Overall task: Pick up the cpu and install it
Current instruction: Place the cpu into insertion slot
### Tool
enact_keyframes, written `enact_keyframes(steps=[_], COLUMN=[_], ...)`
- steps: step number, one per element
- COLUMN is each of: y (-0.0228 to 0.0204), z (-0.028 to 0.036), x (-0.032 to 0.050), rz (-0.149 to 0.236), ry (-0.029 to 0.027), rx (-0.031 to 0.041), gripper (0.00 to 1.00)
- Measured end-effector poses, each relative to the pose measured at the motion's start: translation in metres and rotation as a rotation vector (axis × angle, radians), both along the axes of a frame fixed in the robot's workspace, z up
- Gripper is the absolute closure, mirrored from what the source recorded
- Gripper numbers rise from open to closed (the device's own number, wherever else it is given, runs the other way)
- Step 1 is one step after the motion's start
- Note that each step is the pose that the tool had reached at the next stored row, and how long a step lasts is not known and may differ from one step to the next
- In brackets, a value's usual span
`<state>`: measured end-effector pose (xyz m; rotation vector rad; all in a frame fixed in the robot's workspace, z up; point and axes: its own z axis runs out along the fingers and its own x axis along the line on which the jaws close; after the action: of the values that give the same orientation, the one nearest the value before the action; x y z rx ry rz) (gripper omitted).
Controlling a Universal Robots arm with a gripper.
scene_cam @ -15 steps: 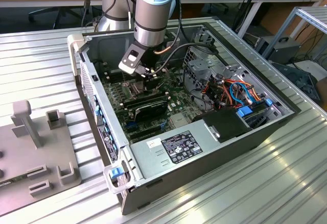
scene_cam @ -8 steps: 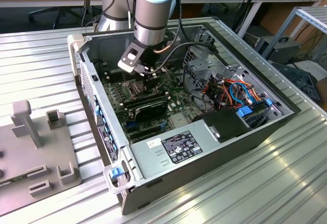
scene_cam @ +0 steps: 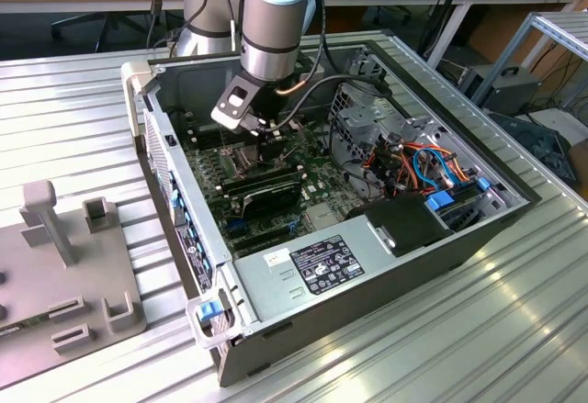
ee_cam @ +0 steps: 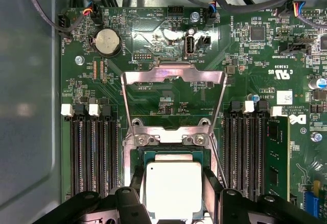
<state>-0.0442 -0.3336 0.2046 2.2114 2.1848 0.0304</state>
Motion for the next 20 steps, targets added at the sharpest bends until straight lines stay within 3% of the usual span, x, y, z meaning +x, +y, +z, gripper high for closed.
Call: enact_keyframes(steps=[20], y=[0.0002], z=[-0.0018], x=[-0.0001], rz=[0.019], ry=[0.0000], rx=[-0.0004], gripper=[0.45])
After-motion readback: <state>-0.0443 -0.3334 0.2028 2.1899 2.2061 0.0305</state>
